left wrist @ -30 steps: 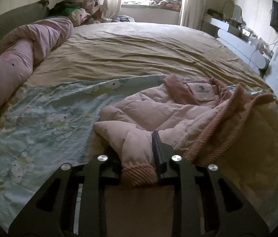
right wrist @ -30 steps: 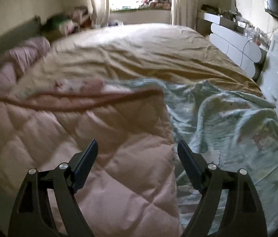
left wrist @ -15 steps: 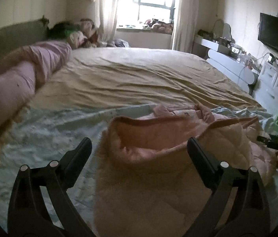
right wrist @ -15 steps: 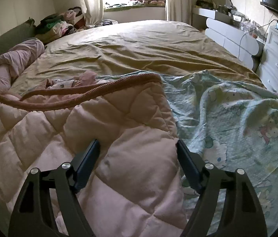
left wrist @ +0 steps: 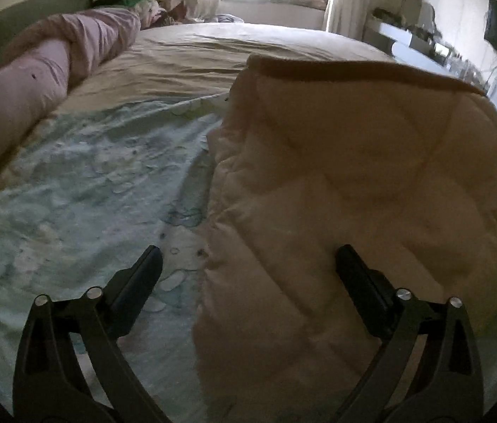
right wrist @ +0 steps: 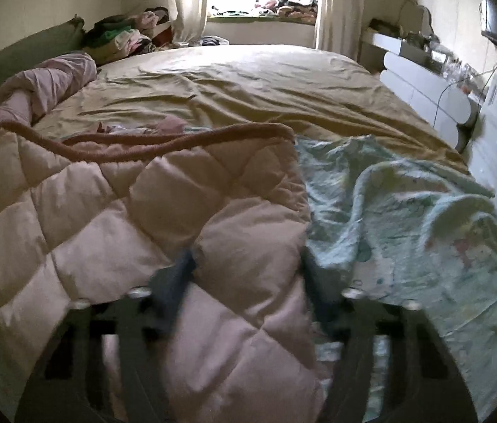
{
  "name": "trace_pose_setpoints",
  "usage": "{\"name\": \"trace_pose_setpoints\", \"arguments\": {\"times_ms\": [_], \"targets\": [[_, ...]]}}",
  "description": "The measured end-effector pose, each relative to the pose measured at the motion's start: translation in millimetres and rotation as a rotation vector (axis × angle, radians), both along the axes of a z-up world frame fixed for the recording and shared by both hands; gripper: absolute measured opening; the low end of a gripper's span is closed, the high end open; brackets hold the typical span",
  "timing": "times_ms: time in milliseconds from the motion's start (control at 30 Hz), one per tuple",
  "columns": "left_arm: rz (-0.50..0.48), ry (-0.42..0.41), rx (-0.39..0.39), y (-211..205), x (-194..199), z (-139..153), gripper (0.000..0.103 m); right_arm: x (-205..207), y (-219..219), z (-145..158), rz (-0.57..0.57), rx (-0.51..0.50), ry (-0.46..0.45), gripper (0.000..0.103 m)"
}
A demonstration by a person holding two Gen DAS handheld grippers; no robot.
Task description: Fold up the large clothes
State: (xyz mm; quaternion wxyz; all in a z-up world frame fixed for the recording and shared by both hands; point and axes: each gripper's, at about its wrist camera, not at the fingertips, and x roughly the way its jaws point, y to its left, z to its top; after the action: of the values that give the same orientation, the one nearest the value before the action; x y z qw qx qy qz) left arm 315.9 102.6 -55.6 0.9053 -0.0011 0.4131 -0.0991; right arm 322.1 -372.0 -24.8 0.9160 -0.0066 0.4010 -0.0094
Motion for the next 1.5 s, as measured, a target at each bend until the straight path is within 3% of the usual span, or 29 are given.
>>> {"name": "trace_pose_setpoints", "arguments": {"times_ms": [33, 133, 333, 400, 533, 900, 1233, 1500], "targets": [[-0.007, -0.005, -0.014, -1, -1, 1, 0.04, 0, 2, -1, 0.0, -0.001, -0.005, 0.037], [-0.009, -0.042, 0.029, -15, -5, 12, 0.011, -7, 10, 8, 0.002, -0.028, -0.068, 0.02], [0.044, -0.218, -0.003, -9, -16, 64, 0.008, -15, 11, 59, -0.045, -0.045, -0.251, 0.014], [0.045, -0.243, 0.016, -14, -7, 78, 0.008, -8, 10, 79, -0.057, -0.028, -0.308, 0.014], [0.07, -0.246, 0.033, -19, 20, 87, 0.009, 23, 8, 90, -0.092, -0.031, -0.329, 0.014], [0.112, -0.133, 0.121, -38, 87, 38, 0.009, 109, -5, 22, -0.229, -0.036, -0.166, 0.014], [0.114, -0.048, 0.139, -46, 119, -11, 0.012, 148, -16, -44, -0.264, -0.028, -0.004, 0.02], [0.123, -0.04, 0.111, -44, 124, -23, 0.013, 153, -15, -59, -0.282, -0.033, 0.029, 0.025]]}}
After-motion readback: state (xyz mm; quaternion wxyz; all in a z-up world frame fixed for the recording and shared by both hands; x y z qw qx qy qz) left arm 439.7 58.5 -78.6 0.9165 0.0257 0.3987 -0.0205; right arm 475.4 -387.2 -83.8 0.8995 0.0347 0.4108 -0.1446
